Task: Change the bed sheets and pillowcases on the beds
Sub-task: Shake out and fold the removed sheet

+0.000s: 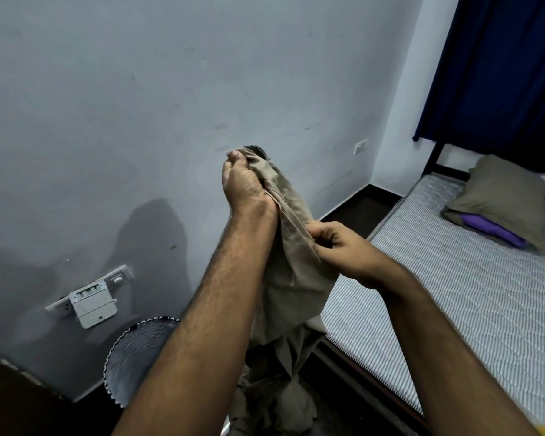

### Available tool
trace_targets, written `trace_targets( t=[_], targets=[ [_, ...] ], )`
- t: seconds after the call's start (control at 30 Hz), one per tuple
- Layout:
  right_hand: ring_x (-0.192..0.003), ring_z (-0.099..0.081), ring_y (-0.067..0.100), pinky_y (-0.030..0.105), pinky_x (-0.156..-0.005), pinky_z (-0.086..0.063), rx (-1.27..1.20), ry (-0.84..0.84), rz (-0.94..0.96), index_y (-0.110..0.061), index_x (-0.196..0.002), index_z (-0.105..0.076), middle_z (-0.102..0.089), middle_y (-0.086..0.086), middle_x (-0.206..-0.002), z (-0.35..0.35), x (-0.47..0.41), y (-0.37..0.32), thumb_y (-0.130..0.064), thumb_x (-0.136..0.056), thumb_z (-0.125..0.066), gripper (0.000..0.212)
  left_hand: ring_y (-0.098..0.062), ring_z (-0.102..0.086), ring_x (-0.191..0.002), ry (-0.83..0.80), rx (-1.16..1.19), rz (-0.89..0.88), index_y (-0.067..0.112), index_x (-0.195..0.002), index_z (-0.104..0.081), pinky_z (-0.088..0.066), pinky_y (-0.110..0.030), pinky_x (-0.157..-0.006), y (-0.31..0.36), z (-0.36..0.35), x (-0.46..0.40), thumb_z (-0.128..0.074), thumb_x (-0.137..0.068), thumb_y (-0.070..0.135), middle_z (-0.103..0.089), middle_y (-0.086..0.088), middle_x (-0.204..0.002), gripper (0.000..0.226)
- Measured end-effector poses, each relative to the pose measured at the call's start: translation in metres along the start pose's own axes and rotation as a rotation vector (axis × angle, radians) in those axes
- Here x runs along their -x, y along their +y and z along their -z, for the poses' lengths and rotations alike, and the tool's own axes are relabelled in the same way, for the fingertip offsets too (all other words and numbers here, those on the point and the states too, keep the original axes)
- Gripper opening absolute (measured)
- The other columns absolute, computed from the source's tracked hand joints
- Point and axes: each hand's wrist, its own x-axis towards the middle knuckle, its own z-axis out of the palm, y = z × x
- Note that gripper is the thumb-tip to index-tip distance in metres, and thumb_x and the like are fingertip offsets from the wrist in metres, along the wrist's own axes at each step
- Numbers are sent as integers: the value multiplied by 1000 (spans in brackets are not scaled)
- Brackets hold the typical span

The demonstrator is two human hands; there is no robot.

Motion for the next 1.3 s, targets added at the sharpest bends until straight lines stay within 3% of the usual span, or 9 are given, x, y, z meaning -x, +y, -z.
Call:
trace_targets(
  t=[0.07, 0.27, 0.57, 0.67, 0.8, 0.9, 1.0, 1.1, 1.3],
  targets=[
    [-92, -64, 13, 39, -81, -55, 84, -31, -64, -9, -100, -73, -67, 12, -98, 6, -1, 1, -16, -98, -64, 12, 0, -56, -50, 99, 51, -149, 15, -76, -47, -47, -14, -53, 6, -2, -1, -44, -107, 5, -58, 10, -53, 33],
    [-65, -63, 18, 24, -54, -51, 715, 274, -346, -19, -72, -64, -64, 4, -68, 34, -8, 10, -19, -75, -69, 6, -2, -46, -62, 176, -40, -454, 17, -76, -44, -41, -16, -64, 6, 26, -12, -41, -105, 3, -47, 2, -73, 33],
    [-55, -47, -2, 15, -55, -40, 429, 639, -125, -12, -71, -68, -56, -9, -59, 41, -18, -3, -6, -74, -79, 12, -22, -58, -78, 272, -403, -437, 27, -98, -39, -53, -43, -78, -18, 102, -16, -63, -89, 25, -54, 2, -90, 26],
    [-56, -48, -2, 15, -55, -40, 377, 666, -85, -11, -72, -69, -59, -8, -62, 36, -21, -3, -8, -74, -82, 13, -26, -61, -75, 166, -718, -415, 32, -104, -43, -58, -53, -77, -20, 119, -11, -65, -83, 11, -53, -3, -95, 38],
    [-58, -50, 3, 21, -56, -42, 262, 616, -70, -10, -70, -68, -59, -6, -60, 29, -29, -3, -11, -74, -86, 18, -31, -51, -113, 100, -1455, -513, 24, -105, -65, -48, -42, -94, -17, 120, 5, -74, -87, 20, -44, -8, -120, 20],
    [-59, -52, 6, 26, -58, -43, 234, 586, -70, -11, -69, -67, -61, -2, -61, 22, -35, -3, -9, -74, -84, 18, -24, -56, -111, -225, -1267, -762, 24, -106, -70, -48, -40, -95, -20, 103, 26, -68, -89, 49, -54, -2, -116, 30],
    [-63, -54, 9, 30, -62, -46, 202, 546, -61, -8, -71, -65, -63, 2, -64, 14, -38, -6, -8, -75, -81, 16, -12, -59, -115, -652, -1179, -700, 24, -137, -54, -50, -33, -96, -34, 80, 55, -77, -73, 61, -54, 6, -127, 77],
    [-67, -52, 12, 34, -65, -45, 130, 493, -42, -6, -72, -60, -59, 3, -67, 9, -39, -10, -8, -74, -77, 18, -18, -57, -119, -669, -1318, -861, 22, -145, -39, -49, -42, -95, -51, 75, 65, -81, -73, 39, -54, 3, -132, 85],
    [-60, -46, 9, 28, -58, -38, 190, 466, -69, -12, -73, -67, -53, -4, -60, 9, -33, -17, -11, -78, -79, 13, -18, -62, -102, -524, -1111, -899, 10, -121, -61, -50, -26, -88, -45, 81, 60, -70, -81, 3, -63, -3, -111, 41]
  ],
)
